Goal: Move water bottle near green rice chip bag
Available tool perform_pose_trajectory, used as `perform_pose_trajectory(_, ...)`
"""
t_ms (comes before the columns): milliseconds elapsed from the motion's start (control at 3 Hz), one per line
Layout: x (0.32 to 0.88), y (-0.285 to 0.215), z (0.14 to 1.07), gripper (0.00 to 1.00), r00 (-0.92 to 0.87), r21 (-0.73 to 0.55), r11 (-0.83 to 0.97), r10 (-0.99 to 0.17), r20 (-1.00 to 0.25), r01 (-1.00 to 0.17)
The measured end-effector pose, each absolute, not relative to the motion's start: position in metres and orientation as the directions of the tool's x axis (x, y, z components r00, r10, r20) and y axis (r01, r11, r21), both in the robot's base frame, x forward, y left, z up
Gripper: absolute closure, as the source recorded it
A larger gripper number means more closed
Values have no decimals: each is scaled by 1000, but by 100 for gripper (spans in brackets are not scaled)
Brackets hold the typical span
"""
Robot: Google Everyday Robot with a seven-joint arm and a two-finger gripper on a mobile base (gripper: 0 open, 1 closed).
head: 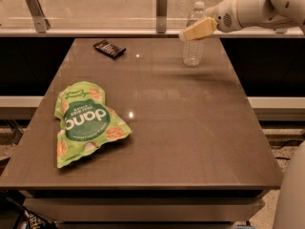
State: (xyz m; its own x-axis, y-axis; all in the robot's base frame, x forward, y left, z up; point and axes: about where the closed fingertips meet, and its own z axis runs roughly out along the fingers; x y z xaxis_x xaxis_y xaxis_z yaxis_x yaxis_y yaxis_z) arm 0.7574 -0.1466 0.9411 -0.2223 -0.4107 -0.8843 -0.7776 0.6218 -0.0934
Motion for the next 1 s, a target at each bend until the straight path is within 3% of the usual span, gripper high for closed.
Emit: perform_pose_trajectory(1000,760,-137,935,87,-225,-85,612,-412,-883,-787)
